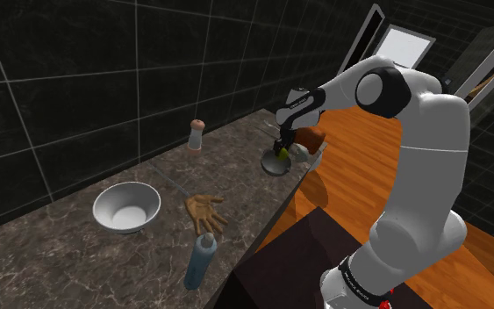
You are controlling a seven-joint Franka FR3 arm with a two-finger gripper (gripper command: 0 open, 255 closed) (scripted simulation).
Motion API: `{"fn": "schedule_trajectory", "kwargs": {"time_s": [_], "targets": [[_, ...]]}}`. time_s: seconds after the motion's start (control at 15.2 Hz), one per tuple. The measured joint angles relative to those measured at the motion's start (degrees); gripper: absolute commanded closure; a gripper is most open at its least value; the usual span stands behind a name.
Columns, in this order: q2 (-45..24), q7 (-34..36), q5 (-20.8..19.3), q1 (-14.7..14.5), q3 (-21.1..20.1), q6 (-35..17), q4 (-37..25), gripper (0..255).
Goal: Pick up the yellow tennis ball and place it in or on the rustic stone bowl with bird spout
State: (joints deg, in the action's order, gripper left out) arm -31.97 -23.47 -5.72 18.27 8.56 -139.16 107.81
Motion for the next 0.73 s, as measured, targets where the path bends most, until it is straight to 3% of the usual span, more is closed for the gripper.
{"fn": "schedule_trajectory", "kwargs": {"time_s": [0.07, 0.13, 0.53, 0.73], "targets": [[0.0, 0.0, 0.0, 0.0, 0.0, 0.0, 0.0, 255], [0.0, 0.0, 0.0, 0.0, 0.0, 0.0, 0.0, 0], [0.0, 0.0, 0.0, 0.0, 0.0, 0.0, 0.0, 0], [3.1, 0.2, -0.2, -0.5, 0.1, 2.7, 0.4, 0]]}}
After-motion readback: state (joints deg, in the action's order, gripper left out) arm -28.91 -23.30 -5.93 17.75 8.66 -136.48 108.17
